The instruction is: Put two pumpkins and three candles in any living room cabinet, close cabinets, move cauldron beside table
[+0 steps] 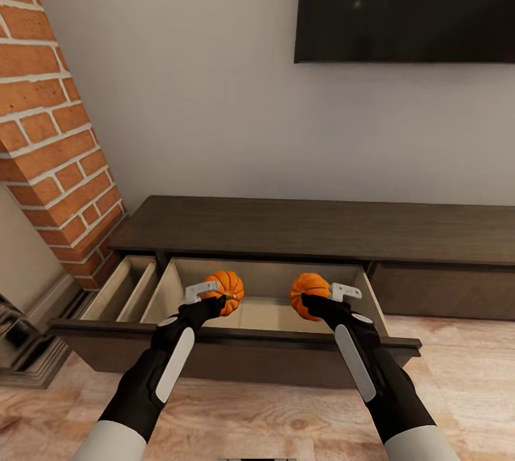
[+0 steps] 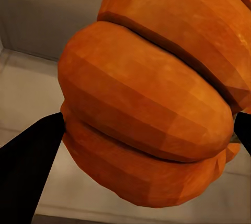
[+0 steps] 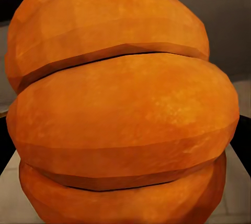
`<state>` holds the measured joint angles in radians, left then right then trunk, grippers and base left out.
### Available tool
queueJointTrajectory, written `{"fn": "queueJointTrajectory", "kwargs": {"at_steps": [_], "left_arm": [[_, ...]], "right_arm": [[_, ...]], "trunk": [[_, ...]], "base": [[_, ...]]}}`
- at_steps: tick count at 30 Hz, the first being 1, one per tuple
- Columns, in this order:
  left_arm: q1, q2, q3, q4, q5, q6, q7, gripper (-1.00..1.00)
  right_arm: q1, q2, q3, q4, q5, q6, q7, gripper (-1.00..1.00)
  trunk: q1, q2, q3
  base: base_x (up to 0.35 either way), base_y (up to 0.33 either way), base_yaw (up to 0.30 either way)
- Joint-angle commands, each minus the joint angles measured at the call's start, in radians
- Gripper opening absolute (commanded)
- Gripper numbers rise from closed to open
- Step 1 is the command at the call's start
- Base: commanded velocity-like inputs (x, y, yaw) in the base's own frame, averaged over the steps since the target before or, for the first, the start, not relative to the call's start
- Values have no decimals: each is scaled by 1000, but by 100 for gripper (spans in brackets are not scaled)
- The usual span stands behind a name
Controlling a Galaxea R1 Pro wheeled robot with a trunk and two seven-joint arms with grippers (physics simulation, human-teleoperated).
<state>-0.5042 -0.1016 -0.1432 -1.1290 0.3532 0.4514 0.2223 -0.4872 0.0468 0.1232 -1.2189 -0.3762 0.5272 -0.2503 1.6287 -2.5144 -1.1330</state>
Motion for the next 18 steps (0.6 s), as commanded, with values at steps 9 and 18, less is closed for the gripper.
{"fn": "queueJointTrajectory", "kwargs": {"at_steps": [9,18], "left_arm": [[0,-1,-5,-2,10,3,9,-100],[0,-1,-43,-3,10,1,9,-100]], "right_arm": [[-1,-1,1,-2,-21,2,-106,-100],[-1,-1,1,-1,-21,-1,-113,-100]], "trunk": [[0,0,-1],[0,0,-1]], "base": [[0,0,0],[0,0,0]]}}
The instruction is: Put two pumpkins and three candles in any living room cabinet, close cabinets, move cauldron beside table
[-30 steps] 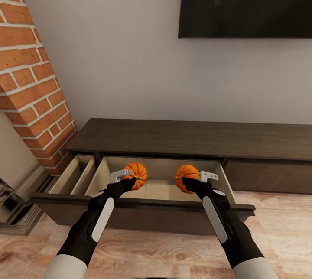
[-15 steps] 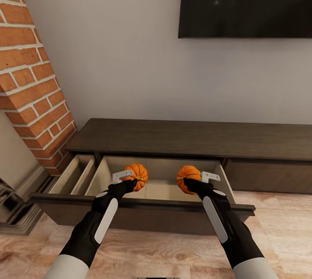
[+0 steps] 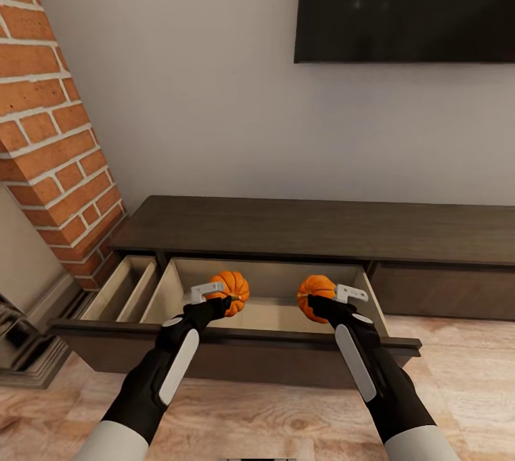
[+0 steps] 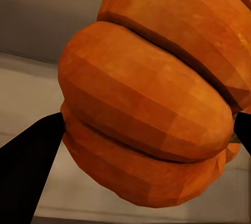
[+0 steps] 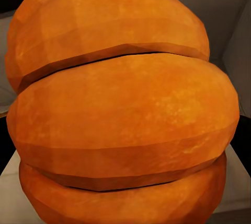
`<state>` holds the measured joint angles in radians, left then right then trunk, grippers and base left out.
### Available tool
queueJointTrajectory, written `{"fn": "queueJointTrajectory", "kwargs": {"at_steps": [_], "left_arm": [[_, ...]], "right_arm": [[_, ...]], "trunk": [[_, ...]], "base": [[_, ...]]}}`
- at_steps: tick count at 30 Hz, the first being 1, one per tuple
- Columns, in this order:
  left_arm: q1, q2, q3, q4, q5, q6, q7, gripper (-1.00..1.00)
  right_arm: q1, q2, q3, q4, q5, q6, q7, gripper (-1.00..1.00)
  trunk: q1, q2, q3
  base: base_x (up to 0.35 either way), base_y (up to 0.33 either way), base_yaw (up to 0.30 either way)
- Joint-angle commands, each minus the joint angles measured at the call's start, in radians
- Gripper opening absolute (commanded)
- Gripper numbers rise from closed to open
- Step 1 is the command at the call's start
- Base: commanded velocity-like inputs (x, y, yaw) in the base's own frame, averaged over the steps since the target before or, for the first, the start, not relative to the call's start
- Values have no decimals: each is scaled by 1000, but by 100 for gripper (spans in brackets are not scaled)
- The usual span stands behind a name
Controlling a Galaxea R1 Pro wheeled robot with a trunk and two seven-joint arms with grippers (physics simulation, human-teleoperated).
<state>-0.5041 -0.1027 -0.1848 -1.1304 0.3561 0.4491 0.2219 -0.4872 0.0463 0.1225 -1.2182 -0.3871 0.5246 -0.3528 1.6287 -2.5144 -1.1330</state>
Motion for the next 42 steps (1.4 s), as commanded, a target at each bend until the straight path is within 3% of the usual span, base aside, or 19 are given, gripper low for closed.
{"fn": "queueJointTrajectory", "kwargs": {"at_steps": [1,34,42], "left_arm": [[-1,1,-8,-2,8,4,9,-100],[-1,7,-21,-24,7,2,11,-100],[-1,6,-21,-23,7,6,11,-100]], "right_arm": [[-1,0,2,-1,-10,2,-11,-100],[-1,0,2,0,-10,3,-11,-100],[-1,0,2,-1,-10,3,-12,-100]], "trunk": [[0,0,-1],[0,0,-1],[3,-2,-32]], "base": [[0,0,0],[22,3,0],[0,0,0]]}}
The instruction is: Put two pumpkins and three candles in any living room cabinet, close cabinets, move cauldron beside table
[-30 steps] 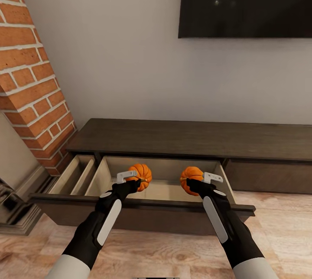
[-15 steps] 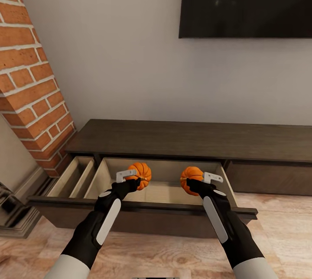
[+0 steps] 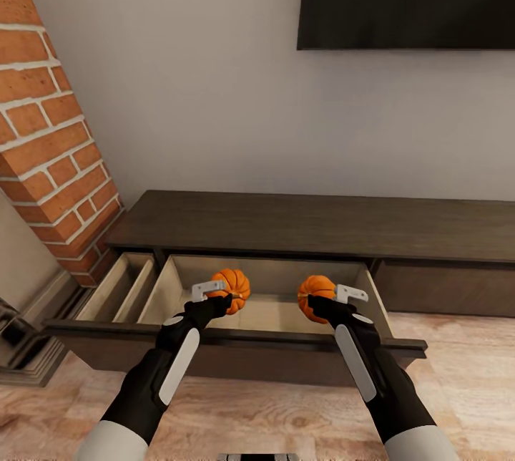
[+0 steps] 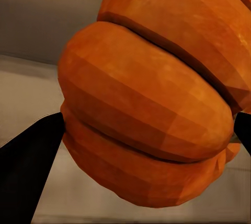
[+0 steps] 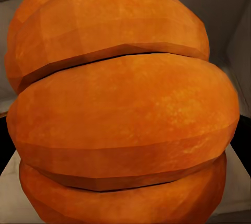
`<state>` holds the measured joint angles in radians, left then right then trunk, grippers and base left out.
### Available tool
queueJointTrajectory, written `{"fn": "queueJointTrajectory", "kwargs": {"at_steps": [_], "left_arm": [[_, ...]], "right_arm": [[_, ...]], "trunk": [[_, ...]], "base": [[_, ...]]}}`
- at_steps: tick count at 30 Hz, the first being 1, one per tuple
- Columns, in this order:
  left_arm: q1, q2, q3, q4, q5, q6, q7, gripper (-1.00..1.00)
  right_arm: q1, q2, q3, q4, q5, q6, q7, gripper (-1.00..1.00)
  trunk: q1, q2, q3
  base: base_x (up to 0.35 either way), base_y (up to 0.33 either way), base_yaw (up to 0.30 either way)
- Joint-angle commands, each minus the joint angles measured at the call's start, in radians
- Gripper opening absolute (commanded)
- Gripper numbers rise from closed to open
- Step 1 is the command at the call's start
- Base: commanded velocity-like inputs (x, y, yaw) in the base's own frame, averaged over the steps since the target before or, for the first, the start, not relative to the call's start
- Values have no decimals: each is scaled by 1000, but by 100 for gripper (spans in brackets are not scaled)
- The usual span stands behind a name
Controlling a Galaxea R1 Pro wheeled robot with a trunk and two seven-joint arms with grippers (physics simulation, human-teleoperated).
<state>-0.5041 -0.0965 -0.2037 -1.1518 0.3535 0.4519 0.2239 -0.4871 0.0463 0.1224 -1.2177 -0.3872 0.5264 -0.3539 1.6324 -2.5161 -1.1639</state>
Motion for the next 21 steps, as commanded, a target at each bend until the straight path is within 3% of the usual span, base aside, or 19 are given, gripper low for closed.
{"fn": "queueJointTrajectory", "kwargs": {"at_steps": [1,8,13,18,21], "left_arm": [[-1,0,-2,-2,10,4,9,-100],[-1,-4,-2,-2,11,8,6,-100],[-1,-6,-3,-3,10,8,6,-100],[-1,-6,-2,-2,10,8,6,-100],[-1,-6,-2,-3,10,8,6,-100]], "right_arm": [[-1,0,2,-2,-10,1,-11,-100],[-1,0,2,-2,-9,1,-10,-100],[-1,0,2,-2,-9,1,-10,-100],[-1,0,2,-2,-9,1,-10,-100],[-1,0,3,-2,-9,1,-10,-100]], "trunk": [[0,-1,-5],[3,-2,-32],[3,-2,-32],[6,-4,-51],[6,-4,-51]], "base": [[0,0,0],[0,0,0],[0,0,0],[0,0,0],[0,0,0]]}}
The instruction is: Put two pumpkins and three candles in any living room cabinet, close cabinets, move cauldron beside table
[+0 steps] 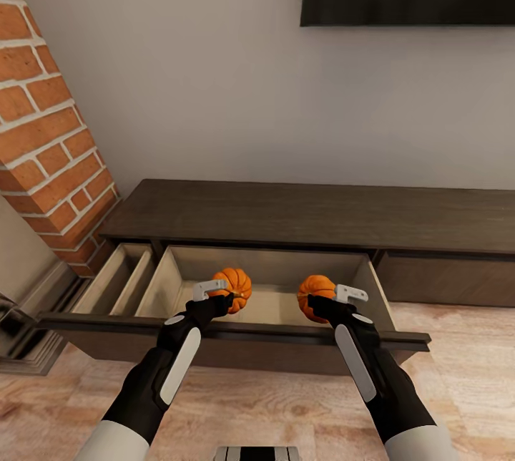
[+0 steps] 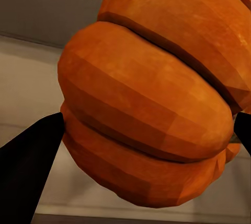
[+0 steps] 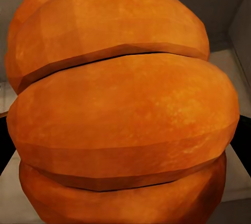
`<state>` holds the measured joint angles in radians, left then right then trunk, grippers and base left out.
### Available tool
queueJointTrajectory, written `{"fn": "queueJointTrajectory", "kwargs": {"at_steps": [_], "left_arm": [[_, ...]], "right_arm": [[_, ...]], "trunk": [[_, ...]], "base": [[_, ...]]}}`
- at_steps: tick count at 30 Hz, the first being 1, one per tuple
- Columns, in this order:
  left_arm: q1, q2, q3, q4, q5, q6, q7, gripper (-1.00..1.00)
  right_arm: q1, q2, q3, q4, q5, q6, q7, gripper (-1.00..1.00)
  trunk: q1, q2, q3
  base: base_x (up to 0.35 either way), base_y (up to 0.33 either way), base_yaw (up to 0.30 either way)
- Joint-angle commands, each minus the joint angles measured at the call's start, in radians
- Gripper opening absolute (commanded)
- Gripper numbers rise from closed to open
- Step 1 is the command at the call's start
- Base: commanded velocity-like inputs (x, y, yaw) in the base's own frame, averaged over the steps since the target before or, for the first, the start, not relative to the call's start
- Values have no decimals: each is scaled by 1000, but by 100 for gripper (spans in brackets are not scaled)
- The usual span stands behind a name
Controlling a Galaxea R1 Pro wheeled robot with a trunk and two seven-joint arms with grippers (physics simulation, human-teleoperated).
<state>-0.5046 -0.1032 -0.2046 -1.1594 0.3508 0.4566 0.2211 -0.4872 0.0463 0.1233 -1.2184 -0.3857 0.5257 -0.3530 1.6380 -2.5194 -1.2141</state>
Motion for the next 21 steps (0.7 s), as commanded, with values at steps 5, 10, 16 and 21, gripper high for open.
{"fn": "queueJointTrajectory", "kwargs": {"at_steps": [5,10,16,21], "left_arm": [[0,1,-1,4,13,4,9,-100],[0,3,-2,-10,14,4,9,-100],[0,3,-2,-16,13,5,9,-100],[0,4,-3,-17,13,5,9,-100]], "right_arm": [[-1,0,2,-3,-10,2,-11,-100],[-1,0,1,-3,-10,2,-11,-100],[-1,0,2,-3,-10,2,-11,-100],[-1,0,2,-3,-10,2,-10,-100]], "trunk": [[0,0,-1],[0,0,-1],[0,0,-1],[0,0,-1]], "base": [[0,0,0],[0,0,0],[16,0,0],[107,0,0]]}}
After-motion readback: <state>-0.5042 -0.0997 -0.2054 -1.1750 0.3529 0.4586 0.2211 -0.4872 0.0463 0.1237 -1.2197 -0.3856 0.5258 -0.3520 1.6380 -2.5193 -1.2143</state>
